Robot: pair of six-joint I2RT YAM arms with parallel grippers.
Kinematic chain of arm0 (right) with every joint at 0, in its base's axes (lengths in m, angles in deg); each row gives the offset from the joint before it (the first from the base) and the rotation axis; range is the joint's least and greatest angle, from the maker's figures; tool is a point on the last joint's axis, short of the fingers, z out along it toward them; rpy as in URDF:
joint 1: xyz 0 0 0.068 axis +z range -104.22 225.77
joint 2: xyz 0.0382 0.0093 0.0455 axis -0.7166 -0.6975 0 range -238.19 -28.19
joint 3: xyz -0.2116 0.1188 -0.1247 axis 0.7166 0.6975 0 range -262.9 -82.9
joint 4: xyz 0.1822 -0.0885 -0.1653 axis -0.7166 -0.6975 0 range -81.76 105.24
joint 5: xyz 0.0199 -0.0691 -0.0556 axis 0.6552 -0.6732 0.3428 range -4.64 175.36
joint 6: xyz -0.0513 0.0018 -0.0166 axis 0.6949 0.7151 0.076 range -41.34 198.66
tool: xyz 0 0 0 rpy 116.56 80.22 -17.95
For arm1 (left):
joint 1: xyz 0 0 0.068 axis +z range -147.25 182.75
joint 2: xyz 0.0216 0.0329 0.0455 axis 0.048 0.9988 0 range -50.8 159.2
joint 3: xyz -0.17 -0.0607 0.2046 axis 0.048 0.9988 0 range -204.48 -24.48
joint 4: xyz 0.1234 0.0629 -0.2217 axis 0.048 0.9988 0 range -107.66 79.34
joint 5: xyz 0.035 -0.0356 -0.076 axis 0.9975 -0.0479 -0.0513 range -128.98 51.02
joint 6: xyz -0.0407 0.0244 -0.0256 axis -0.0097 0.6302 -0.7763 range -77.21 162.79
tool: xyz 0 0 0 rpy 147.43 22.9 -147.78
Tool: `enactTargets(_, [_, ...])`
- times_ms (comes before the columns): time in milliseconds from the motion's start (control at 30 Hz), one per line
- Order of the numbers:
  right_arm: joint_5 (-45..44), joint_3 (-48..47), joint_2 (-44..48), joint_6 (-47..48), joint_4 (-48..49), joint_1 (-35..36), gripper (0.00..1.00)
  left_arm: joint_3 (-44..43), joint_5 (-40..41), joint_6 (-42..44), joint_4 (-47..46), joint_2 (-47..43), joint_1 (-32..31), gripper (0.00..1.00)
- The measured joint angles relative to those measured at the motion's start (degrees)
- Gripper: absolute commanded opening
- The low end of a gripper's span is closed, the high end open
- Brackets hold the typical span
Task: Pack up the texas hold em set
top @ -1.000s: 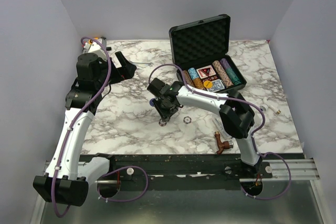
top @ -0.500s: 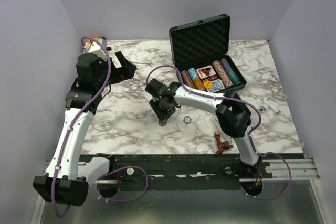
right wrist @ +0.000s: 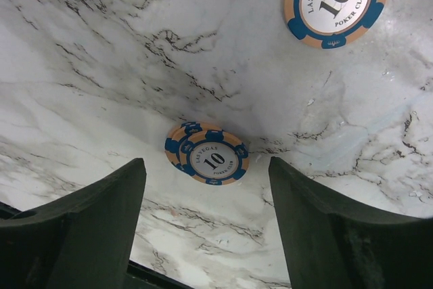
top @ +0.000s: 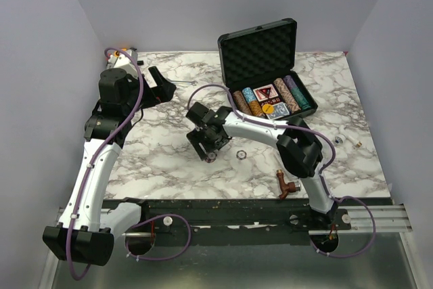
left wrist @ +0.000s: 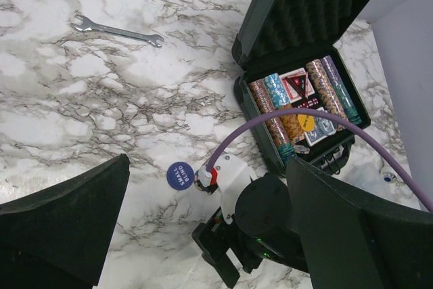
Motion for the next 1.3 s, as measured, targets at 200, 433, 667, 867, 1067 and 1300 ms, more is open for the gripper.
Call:
enactTargets(200, [-0.98,-0.20,1.88,-1.75,1.79,-1.97,0.75,0.00,0.00,0.00,0.00,0.07,0.00,0.99])
enactTargets(433, [-2.84,-4.37,-0.57,-1.84,3.08,-6.67,0.73,0.00,0.02,0.00,0.02,0.07,0.00,0.99])
enactTargets(667, [-4.24,-10.67,-6.49,0.52,2.91,-7.02,0.68,0.00,0.02,0.02,0.07,0.07,0.00,0.99])
enactTargets(867, [-4.24,-13.64,-9.97,2.12,2.03,-6.78,0.63,0.00,0.02,0.02,0.07,0.07,0.00,0.98])
enactTargets(1067, [-4.31,-15.98,-11.65,2.82,-0.22,-6.51,0.57,0.00,0.00,0.02,0.07,0.07,0.00,0.99])
enactTargets(1300, [-4.83,-16.00,-11.87,2.99,-0.76,-6.19,0.45,0.00,-0.04,0.00,0.07,0.07,0.00,0.98])
